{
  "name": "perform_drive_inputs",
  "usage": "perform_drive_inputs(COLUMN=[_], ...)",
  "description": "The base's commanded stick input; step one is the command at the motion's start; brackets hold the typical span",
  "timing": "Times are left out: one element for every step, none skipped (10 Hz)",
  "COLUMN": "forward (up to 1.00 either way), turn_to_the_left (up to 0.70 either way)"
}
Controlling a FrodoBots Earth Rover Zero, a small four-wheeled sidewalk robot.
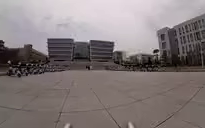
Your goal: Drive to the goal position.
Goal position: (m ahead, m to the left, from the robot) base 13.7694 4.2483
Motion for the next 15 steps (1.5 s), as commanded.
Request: perform_drive_inputs(forward=[0.50, 0.50, 0.50, 0.50, 0.50, 0.50, 0.50, 0.50, 0.50, 0.50, 0.50, 0.50, 0.50, 0.50, 0.50], turn_to_the_left=[0.00, 0.00, 0.00, 0.00, 0.00, 0.00, 0.00, 0.00, 0.00, 0.00, 0.00, 0.00, 0.00, 0.00, 0.00])
